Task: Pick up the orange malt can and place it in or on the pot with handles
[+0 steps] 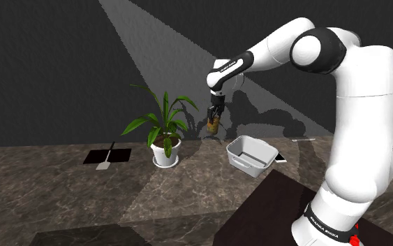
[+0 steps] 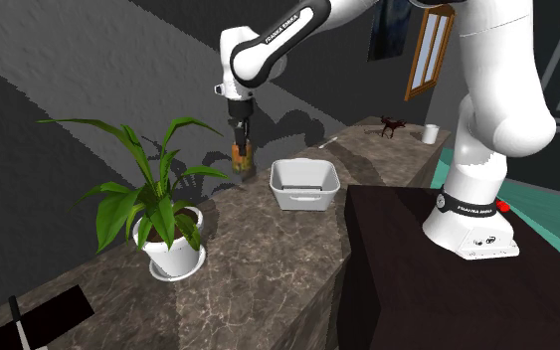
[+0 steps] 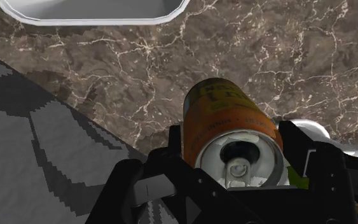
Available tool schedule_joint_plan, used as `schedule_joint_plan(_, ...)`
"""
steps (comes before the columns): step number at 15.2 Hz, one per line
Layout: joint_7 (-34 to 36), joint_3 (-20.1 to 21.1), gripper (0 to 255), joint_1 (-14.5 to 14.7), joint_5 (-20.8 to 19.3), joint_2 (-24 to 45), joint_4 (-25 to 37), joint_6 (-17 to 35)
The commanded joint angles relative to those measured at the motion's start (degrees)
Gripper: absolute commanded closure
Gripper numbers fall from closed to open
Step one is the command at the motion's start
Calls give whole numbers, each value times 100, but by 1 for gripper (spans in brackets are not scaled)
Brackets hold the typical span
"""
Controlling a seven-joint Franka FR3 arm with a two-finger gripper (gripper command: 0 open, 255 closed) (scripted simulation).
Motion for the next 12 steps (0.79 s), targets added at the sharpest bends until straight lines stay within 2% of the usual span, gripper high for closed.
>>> schedule_joint_plan(1, -181, -57, 255, -110, 2, -281, -412, 138)
schedule_joint_plan(12, -1389, -561, 255, -826, -59, -1494, -1890, 411)
